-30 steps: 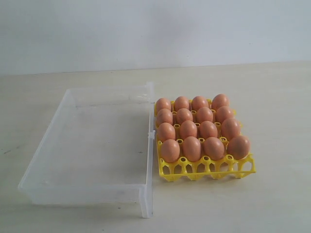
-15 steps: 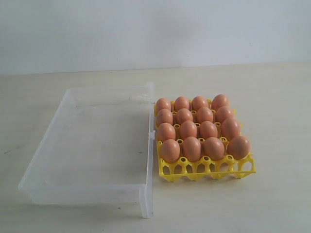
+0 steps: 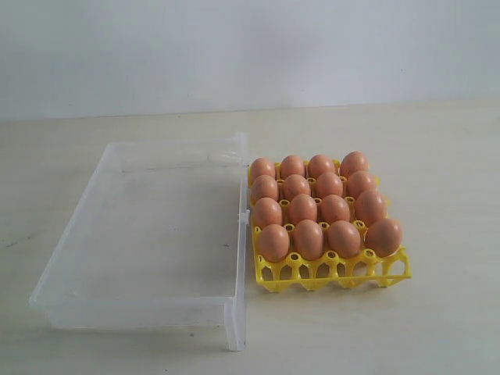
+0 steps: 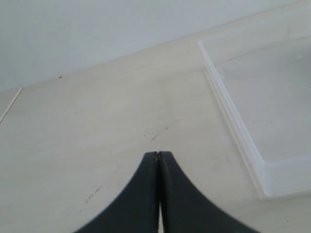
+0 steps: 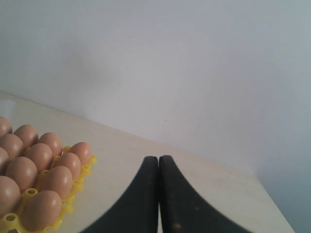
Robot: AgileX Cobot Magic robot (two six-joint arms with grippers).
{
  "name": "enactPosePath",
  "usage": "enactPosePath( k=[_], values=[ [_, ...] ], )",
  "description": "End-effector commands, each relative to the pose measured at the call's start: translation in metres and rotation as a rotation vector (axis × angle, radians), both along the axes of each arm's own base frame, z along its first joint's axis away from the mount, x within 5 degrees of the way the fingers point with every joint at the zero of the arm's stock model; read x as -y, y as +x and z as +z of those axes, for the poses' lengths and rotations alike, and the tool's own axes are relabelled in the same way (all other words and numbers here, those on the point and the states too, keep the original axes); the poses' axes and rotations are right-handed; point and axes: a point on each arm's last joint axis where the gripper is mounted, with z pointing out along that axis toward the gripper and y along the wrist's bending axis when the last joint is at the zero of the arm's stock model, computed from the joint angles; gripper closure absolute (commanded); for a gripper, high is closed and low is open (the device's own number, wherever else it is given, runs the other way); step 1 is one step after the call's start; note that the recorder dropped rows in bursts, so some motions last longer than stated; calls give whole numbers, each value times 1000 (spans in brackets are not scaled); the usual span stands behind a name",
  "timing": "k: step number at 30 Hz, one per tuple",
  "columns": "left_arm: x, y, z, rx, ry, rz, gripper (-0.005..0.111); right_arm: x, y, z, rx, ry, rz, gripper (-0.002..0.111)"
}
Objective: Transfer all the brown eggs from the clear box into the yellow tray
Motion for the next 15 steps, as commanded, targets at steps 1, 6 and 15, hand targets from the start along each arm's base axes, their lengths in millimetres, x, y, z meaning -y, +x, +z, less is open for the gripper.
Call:
enactPosePath(
  k=[1,6,15],
  values=[
    [0,0,2,18,-6,-2,107,0,0,-2,-1,-4,-6,108],
    [0,0,2,18,-6,-2,107,1,0,-2,-46,443,-5,108],
    [0,0,2,18,-6,-2,107,1,0,-6,-86,439,-19,108]
  ],
)
